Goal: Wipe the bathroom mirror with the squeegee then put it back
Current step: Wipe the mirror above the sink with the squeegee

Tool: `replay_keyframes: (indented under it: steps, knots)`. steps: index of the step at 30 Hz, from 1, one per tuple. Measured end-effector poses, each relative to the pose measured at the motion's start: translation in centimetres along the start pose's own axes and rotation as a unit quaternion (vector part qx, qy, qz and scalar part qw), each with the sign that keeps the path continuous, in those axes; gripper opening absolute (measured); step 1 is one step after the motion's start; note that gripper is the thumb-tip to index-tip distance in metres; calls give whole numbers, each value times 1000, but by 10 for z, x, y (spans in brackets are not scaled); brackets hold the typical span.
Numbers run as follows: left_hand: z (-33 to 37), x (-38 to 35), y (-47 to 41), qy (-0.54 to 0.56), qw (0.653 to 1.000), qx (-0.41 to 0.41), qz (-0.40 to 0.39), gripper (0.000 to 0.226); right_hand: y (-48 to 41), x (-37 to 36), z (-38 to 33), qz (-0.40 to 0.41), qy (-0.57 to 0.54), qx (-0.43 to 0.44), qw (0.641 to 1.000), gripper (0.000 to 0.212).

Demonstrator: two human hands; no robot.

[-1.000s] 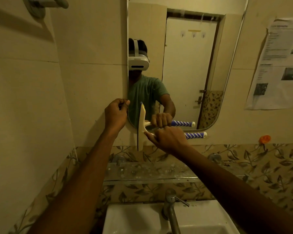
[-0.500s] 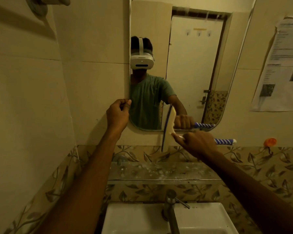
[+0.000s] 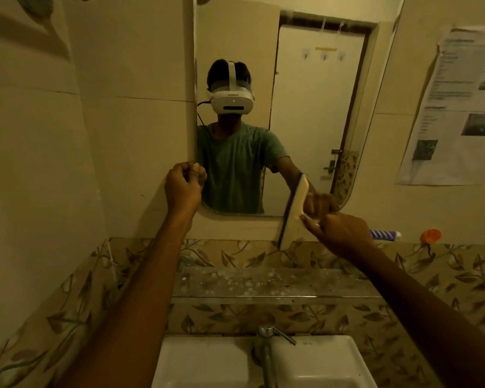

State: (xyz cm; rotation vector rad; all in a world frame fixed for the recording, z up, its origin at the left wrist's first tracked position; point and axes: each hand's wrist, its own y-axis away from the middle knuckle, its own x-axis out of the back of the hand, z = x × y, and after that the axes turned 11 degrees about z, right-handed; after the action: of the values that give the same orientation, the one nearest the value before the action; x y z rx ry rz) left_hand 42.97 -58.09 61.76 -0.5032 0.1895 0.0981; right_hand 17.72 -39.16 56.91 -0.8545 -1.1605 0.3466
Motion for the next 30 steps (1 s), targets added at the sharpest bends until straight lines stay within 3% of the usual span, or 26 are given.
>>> replay_keyframes:
  steps: [11, 15, 21, 25, 30]
  knots:
    - [0, -3, -3, -63, 997, -8, 35, 27, -21, 4, -51, -5, -37, 56, 998, 71]
    - [-2, -3, -4, -74, 996, -11, 41, 27, -9, -1, -1, -7, -27, 68, 997, 65]
    - [-1, -7, -2, -83, 994, -12, 63, 27, 14, 0, 57, -13, 3, 8, 1000, 75]
    - [4, -4, 0, -76, 995, 10, 61, 26, 11, 5, 38, 5, -23, 31, 999, 72]
    - [16, 6, -3, -49, 997, 34, 38, 18, -25, 19, -43, 29, -87, 76, 993, 74]
